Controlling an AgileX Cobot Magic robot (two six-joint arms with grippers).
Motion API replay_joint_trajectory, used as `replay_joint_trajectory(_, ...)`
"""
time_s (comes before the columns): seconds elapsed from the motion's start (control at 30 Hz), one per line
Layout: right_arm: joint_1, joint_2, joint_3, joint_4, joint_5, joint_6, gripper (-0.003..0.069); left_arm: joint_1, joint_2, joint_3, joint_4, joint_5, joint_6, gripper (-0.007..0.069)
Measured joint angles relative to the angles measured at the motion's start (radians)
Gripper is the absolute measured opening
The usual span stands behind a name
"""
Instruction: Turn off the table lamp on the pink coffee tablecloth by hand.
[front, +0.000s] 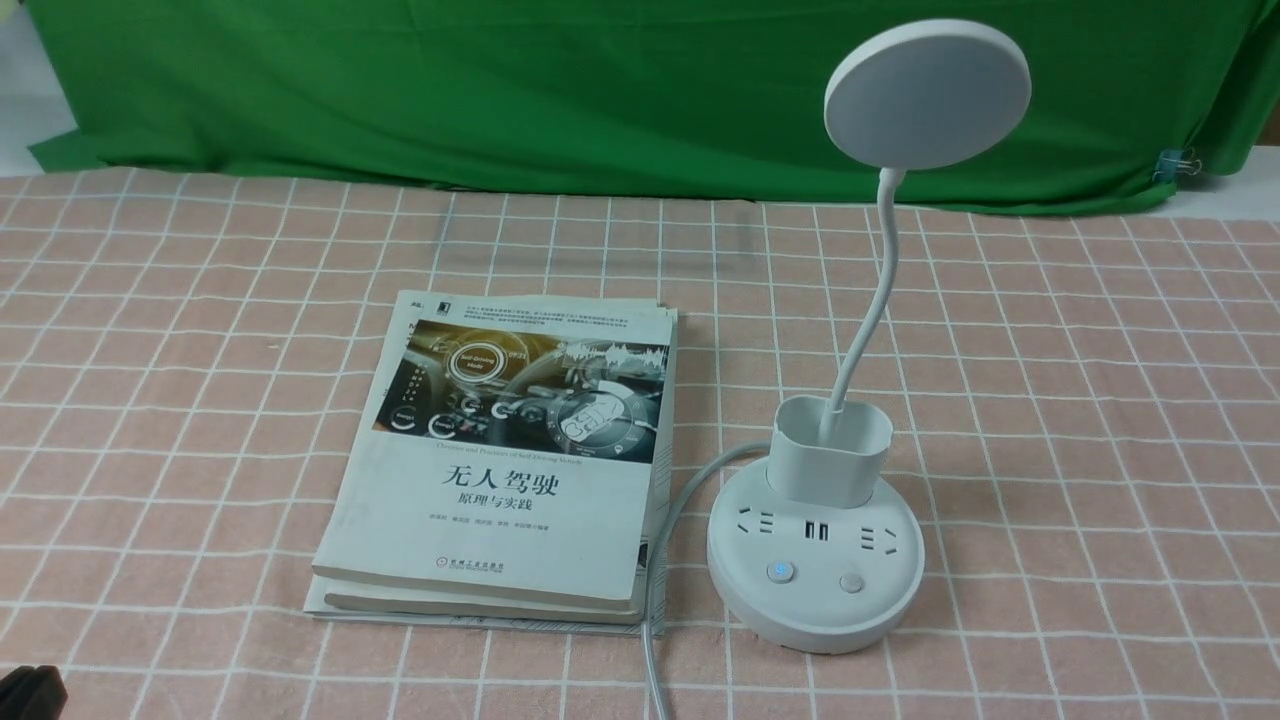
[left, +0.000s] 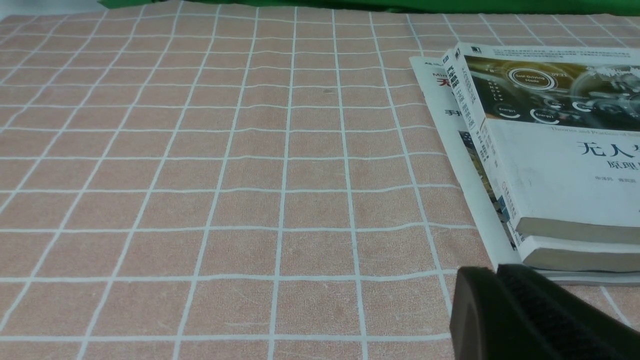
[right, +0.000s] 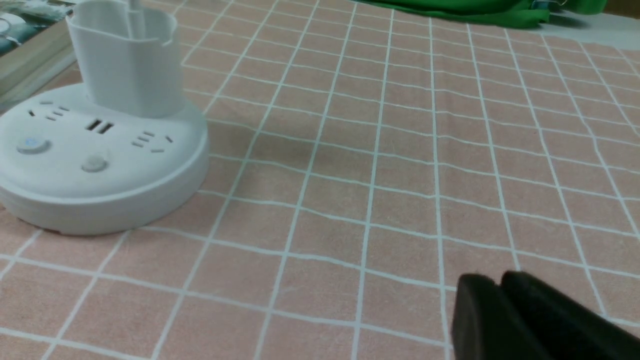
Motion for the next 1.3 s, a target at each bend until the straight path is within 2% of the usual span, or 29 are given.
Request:
replay_joint_trajectory(0.17,-0.003,0.000,0.000,0.000,0.000,0.000,0.0129,0.000,0.000,0.000,0.000,0.000,0.000,0.0006)
replay_joint_trajectory(0.37,-0.057,0.000,0.000,0.000,0.000,0.000,0.0146,0.000,0.000,0.000,0.000,0.000,0.000,0.0006)
replay_joint_trajectory(1.3,-0.059,0.000,0.000,0.000,0.000,0.000,0.0202,0.000,0.000,0.000,0.000,0.000,0.000,0.0006)
